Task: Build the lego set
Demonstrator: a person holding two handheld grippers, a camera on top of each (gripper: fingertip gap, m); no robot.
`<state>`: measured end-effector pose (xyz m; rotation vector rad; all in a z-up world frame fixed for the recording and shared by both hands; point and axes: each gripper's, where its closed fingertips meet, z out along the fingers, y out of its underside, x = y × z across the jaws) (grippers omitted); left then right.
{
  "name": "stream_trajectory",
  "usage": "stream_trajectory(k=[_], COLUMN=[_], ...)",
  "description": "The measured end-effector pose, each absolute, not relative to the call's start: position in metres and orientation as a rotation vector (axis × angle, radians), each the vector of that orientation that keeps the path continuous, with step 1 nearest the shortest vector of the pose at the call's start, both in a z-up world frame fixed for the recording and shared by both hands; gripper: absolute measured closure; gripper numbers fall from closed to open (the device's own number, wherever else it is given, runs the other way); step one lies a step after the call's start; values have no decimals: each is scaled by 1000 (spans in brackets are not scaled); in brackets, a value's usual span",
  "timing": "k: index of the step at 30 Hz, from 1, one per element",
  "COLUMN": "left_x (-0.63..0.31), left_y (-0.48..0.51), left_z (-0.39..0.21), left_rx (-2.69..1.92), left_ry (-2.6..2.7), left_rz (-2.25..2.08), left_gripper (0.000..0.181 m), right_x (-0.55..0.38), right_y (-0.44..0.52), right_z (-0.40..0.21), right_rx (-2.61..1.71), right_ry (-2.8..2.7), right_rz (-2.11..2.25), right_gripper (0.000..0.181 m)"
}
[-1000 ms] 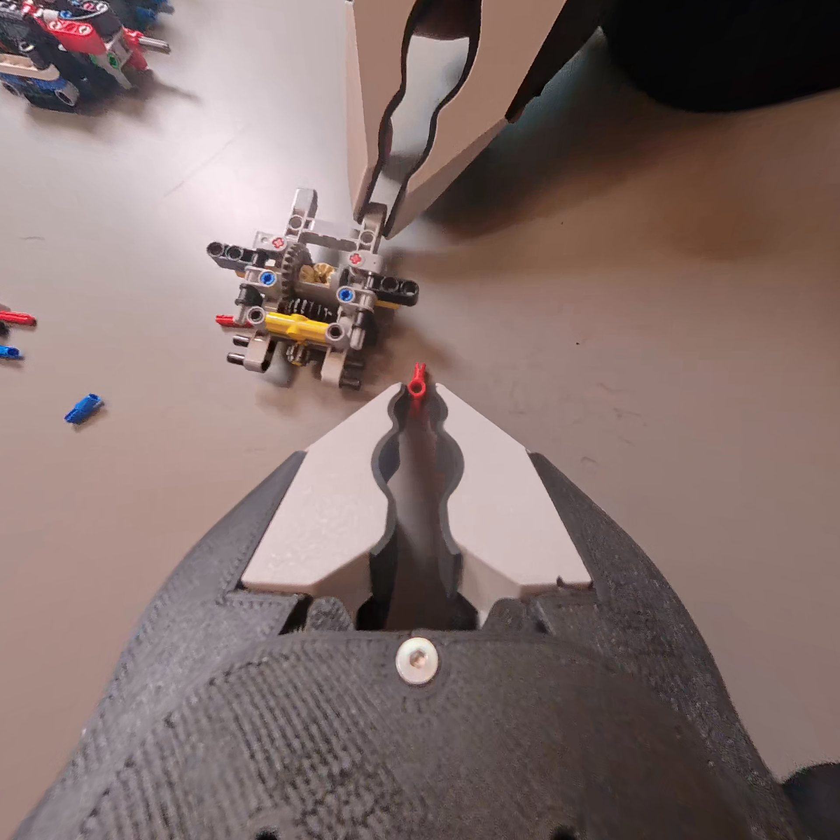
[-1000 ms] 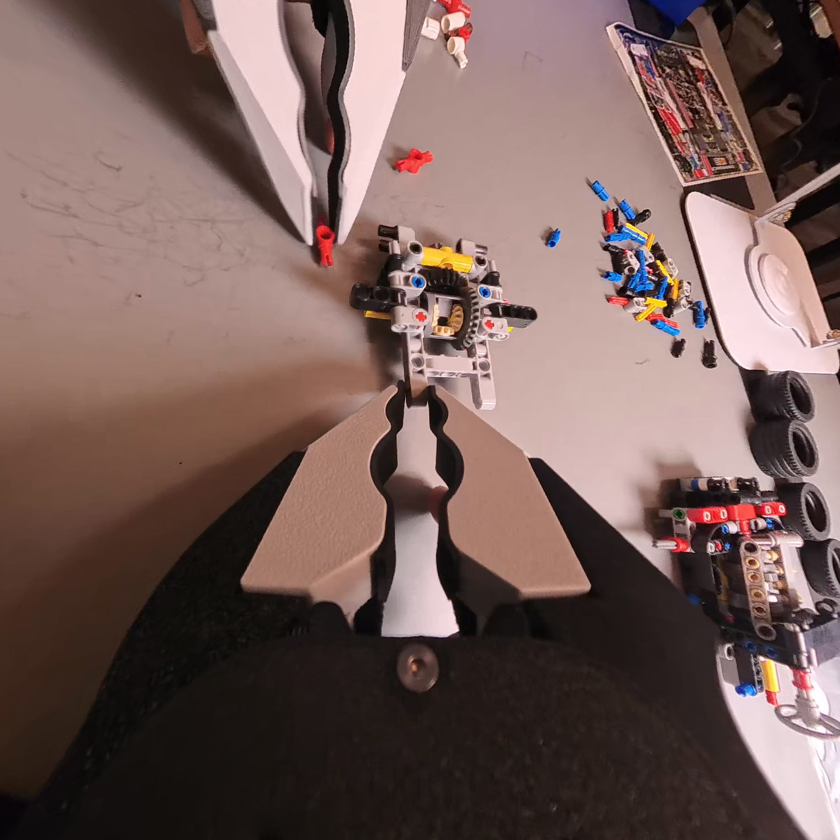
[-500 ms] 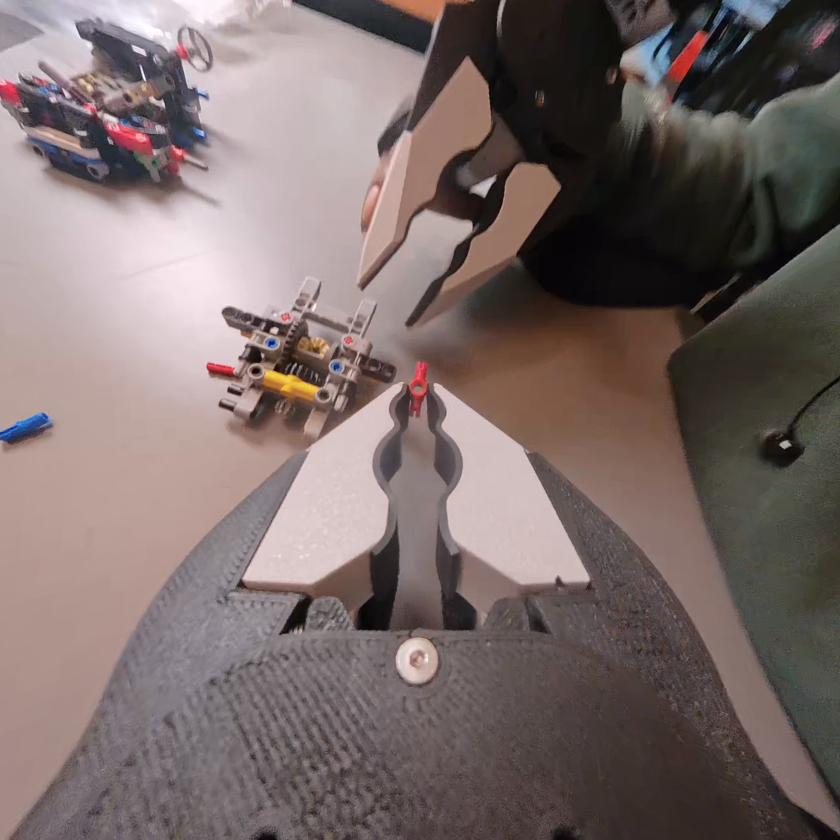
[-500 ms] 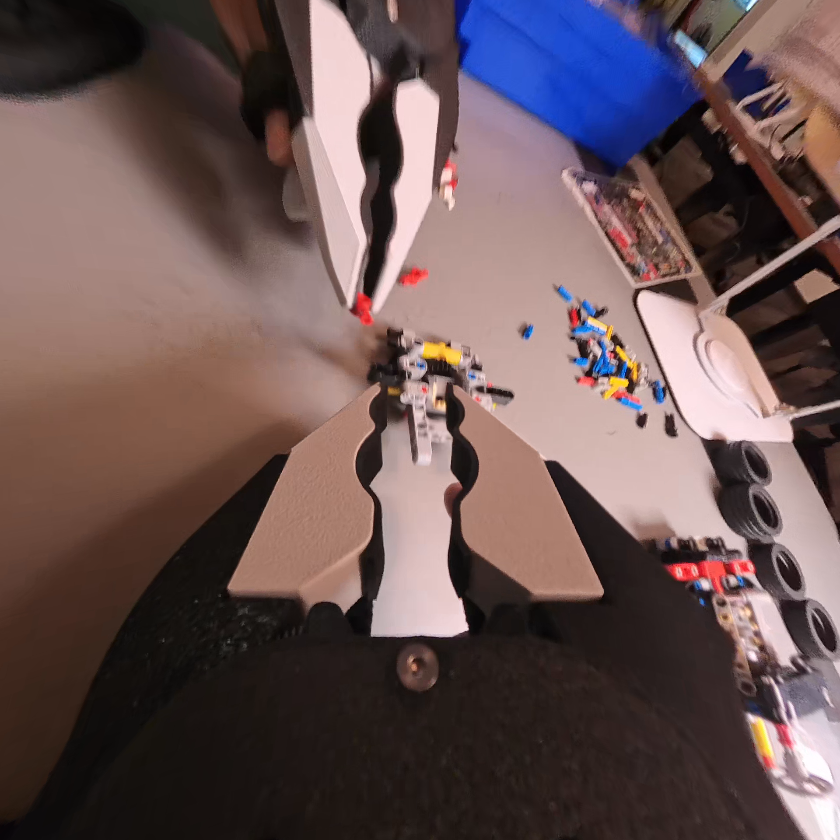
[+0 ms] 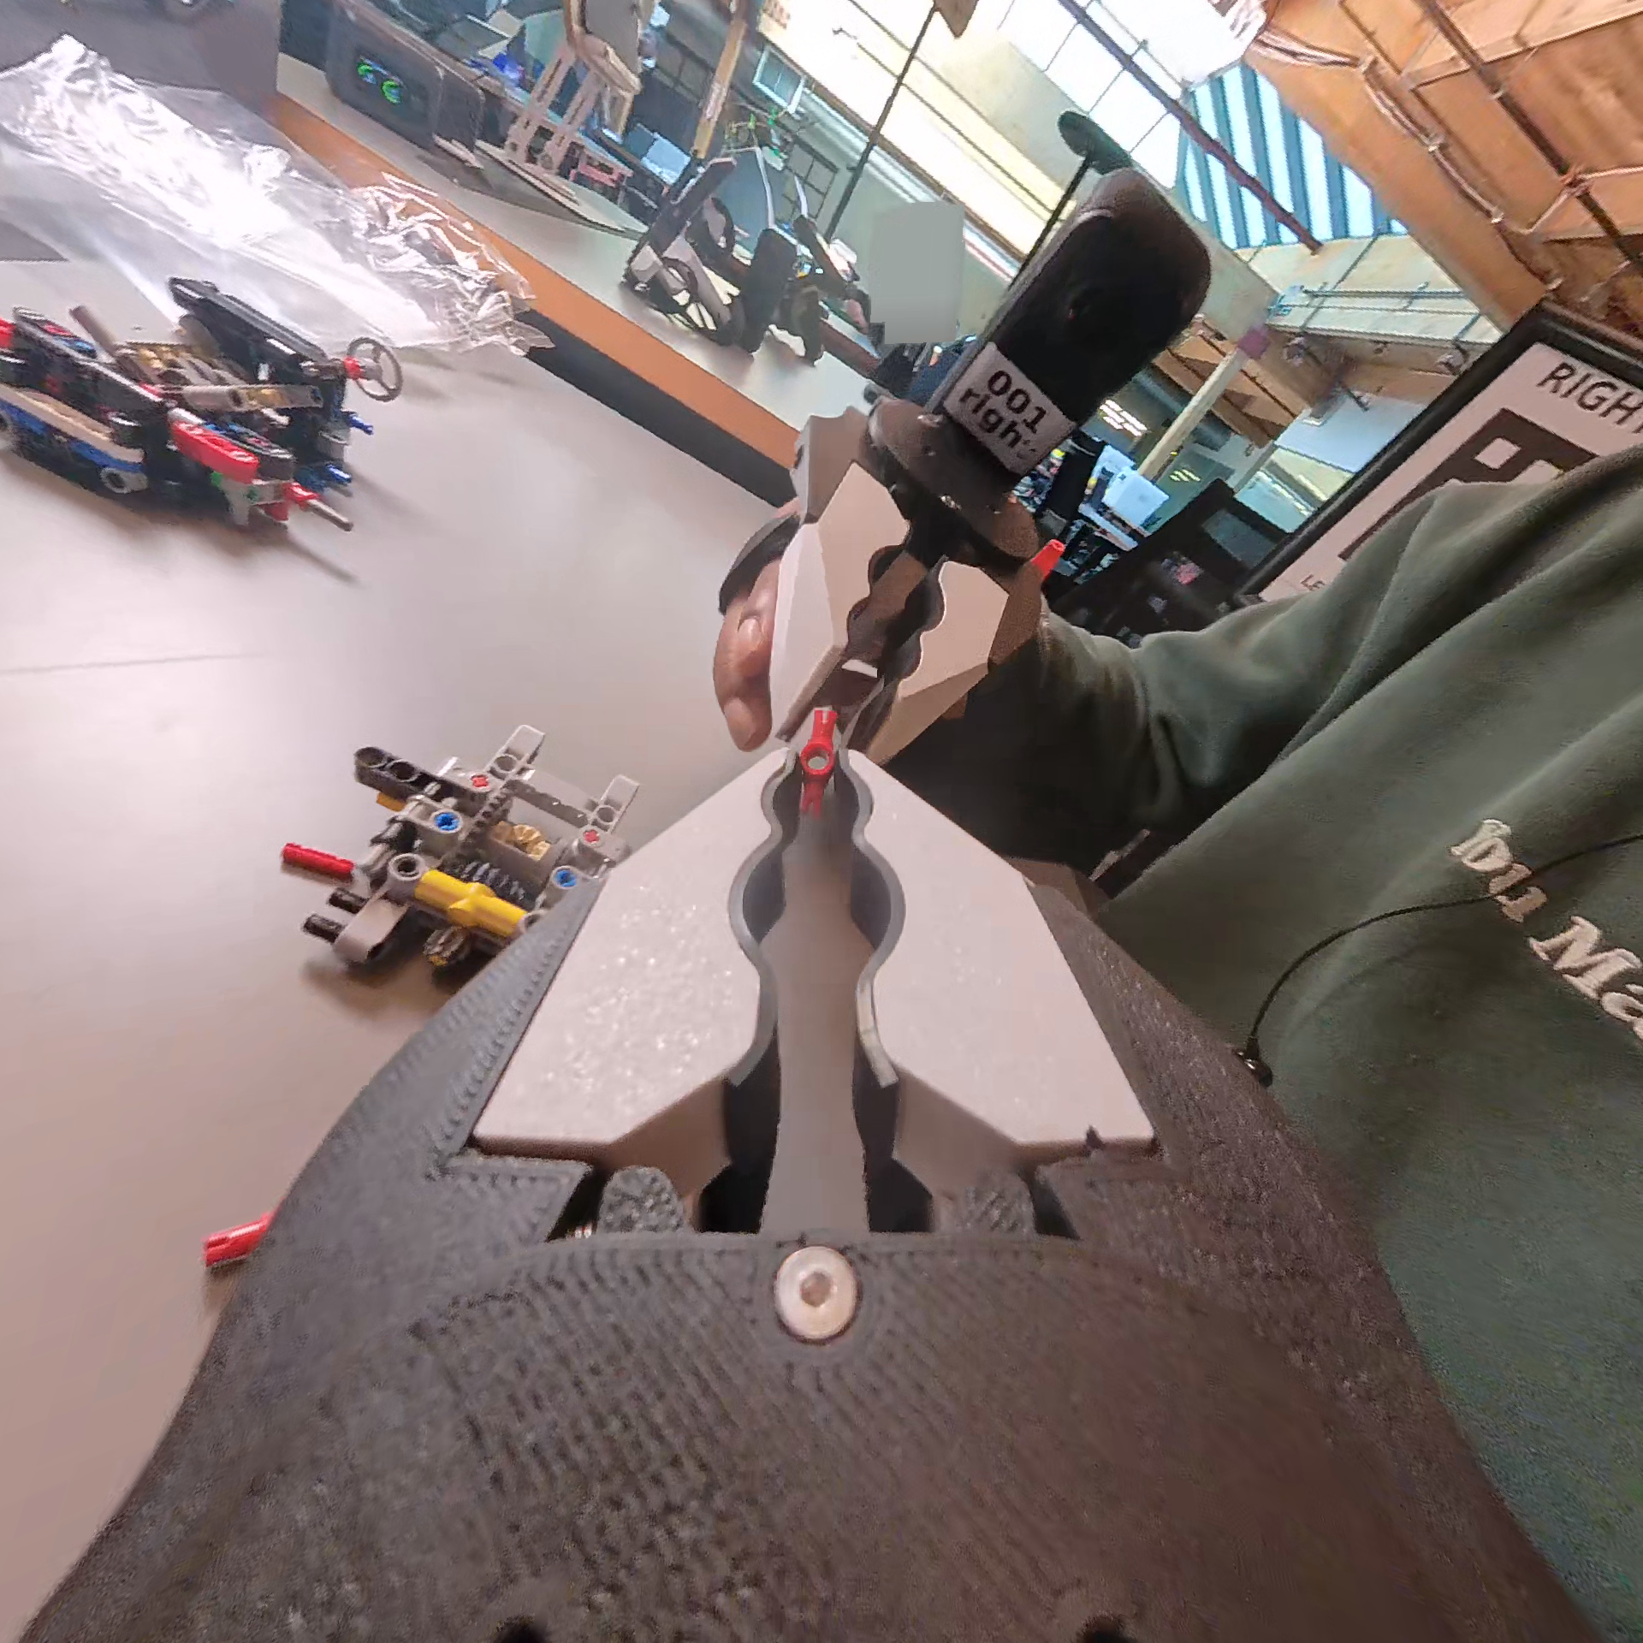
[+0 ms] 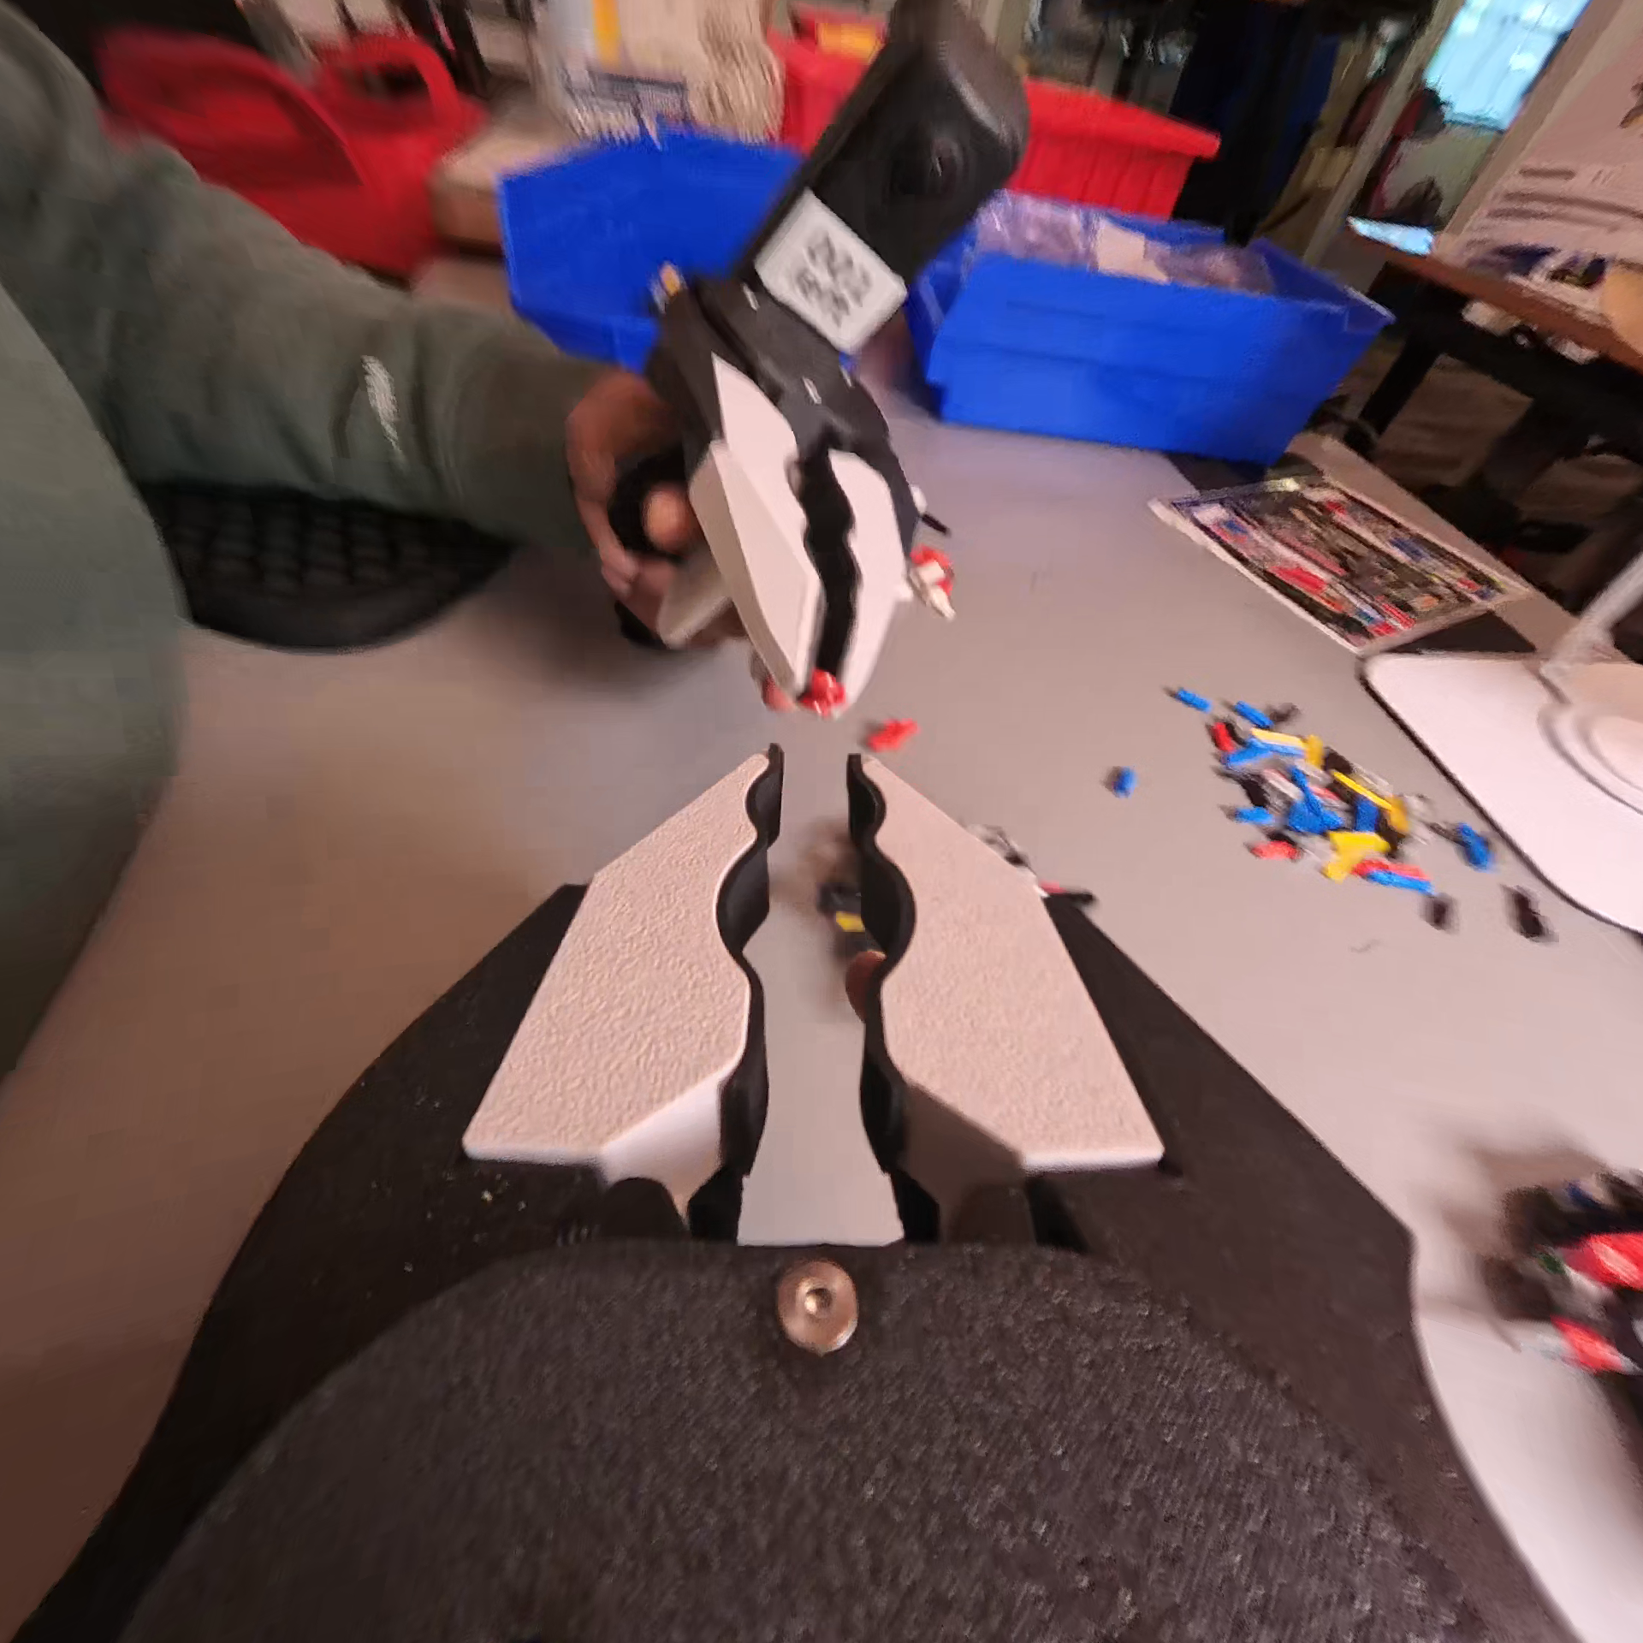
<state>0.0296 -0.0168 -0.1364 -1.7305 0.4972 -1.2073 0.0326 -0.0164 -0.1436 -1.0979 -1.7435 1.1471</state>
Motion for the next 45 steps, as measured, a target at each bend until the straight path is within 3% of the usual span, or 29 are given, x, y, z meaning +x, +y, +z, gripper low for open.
stream_trajectory(k=[4,8,12,17,22,26,35,45], left_x=[11,-3,-14,-29,-37,-34,-15,20], left_y=[-4,4,8,12,13,12,10,-5], left_z=[-143,-150,-150,-143,-131,-132,-148,-151], left_rx=[-1780,-1812,-1806,-1761,-1693,-1697,-1786,-1779], left_ry=[370,262,204,123,77,78,145,330], left_rz=[-1175,-1184,-1178,-1177,-1203,-1219,-1208,-1288], left_gripper=[177,177,177,177,177,177,177,177], right_x=[44,44,37,34,40,45,45,46], right_y=[24,30,32,23,2,-9,2,28], right_z=[-184,-210,-211,-187,-152,-161,-209,-196], right_rx=[-1062,-967,-848,-987,-1459,-1847,-2047,-1764], right_ry=[-1909,-2015,-1998,-1882,-1725,-1592,-1655,-1725], right_rz=[617,385,271,591,1376,1826,1548,1159], right_gripper=[157,148,172,173,175,176,174,163])
